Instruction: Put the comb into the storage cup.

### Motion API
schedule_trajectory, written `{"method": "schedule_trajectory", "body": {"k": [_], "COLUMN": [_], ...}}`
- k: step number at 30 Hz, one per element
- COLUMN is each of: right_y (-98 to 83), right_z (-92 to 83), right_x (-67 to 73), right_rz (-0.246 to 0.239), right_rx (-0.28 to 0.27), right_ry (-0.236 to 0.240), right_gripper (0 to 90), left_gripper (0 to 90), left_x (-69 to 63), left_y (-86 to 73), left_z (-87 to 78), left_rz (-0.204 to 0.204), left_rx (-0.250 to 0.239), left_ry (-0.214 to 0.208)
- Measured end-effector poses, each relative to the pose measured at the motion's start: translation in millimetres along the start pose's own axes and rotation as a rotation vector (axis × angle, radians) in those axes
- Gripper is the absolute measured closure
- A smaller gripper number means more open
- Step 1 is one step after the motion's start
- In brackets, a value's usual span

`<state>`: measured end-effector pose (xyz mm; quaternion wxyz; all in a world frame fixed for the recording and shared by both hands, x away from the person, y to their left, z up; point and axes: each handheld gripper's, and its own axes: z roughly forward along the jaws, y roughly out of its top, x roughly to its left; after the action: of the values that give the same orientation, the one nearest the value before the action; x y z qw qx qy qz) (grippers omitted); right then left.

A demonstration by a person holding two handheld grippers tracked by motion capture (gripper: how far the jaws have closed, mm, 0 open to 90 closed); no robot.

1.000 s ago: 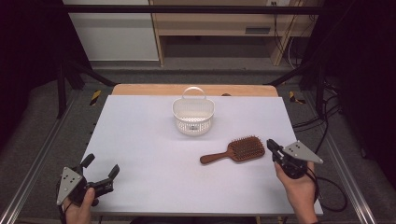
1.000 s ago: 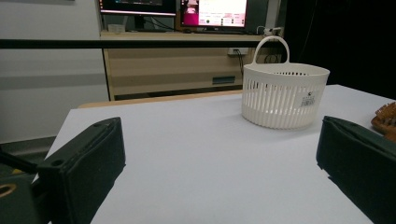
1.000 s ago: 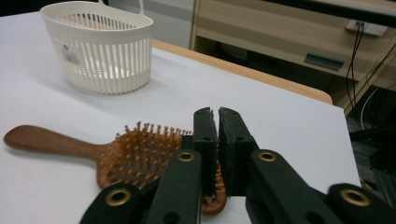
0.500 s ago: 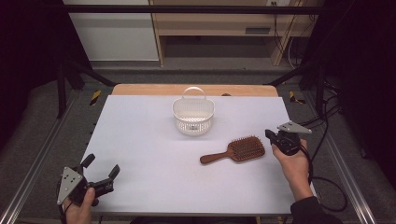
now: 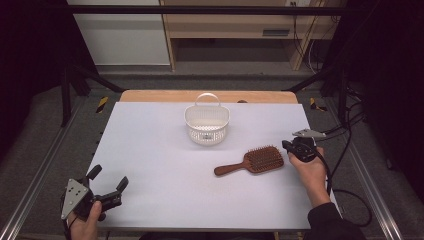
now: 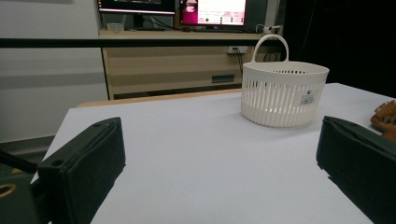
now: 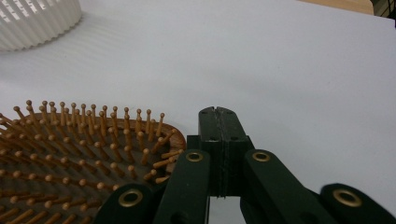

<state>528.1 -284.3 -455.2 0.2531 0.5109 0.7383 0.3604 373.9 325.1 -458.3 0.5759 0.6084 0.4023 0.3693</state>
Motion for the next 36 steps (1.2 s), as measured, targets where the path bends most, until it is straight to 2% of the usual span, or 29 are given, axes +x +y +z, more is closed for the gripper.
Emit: {"method": "schedule_trajectory", "body": {"k": [19,22,25,27,32,36], "right_y": [-10.3,-15.1,-15.1,-14.5,-14.9,-16.1], "right_z": [-2.2,2.2,4.1,4.1,2.5,2.6], "right_x": [-2.4,-1.8,1.2,4.1,4.8,11.0], "right_rz": [0.006,0.03,0.032,0.015,0.021,0.012], "right_rx": [0.044,0.065,0.067,0.068,0.066,0.065], "right_ry": [0.026,0.045,0.07,0.064,0.069,0.086], "right_gripper": [90.0,90.0,90.0,90.0,90.0,90.0], "left_gripper": [1.1,1.1,1.1,1.1,1.1,1.1], "left_x": [-1.6,-1.6,-2.1,-2.4,-2.9,-2.7], "left_y": [-0.1,-0.5,-0.7,-0.6,-0.6,-0.9], "left_z": [0.9,1.0,1.4,1.8,2.1,2.4], "left_rz": [0.005,0.006,0.005,0.007,0.01,0.009], "left_rx": [0.002,0.007,0.008,0.008,0.01,0.013], "left_ry": [-0.006,-0.006,-0.007,-0.007,-0.01,-0.011]}}
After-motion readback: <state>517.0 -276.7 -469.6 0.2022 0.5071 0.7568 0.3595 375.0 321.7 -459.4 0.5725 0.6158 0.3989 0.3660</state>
